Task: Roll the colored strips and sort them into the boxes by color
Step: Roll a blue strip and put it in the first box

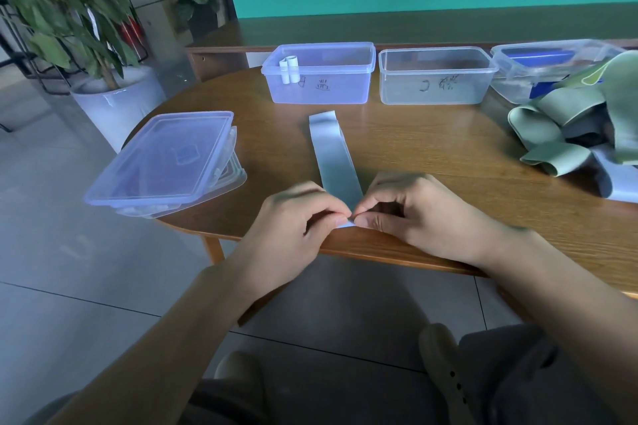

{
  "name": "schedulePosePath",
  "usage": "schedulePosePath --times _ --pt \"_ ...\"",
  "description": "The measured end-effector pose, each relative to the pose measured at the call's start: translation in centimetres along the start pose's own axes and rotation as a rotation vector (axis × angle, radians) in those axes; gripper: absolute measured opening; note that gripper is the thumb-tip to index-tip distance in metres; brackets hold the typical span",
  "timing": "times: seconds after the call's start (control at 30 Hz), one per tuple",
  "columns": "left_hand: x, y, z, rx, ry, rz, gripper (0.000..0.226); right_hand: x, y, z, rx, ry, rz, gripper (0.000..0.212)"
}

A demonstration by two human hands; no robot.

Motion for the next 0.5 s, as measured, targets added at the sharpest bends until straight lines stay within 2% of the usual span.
schedulePosePath --times 0.4,0.5 --pt "-0.20 -0.73 -0.19 -0.025 0.013 0.071 0.005 -0.69 0.58 0.11 0.022 0.086 -0.071 0.004" --pt "-0.33 -0.77 -0.18 -0.025 0.015 0.077 0.005 -0.66 0.30 -0.12 0.043 0.081 -0.022 0.006"
Point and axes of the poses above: each hand's wrist, its own x-axis away from the middle knuckle, its own z-axis out of the back of the hand, y = z × x, the point moved 5 cm from there along -x, towards the middle knuckle, and after that the axes turned 10 degrees about -z, right-handed, at the moved point
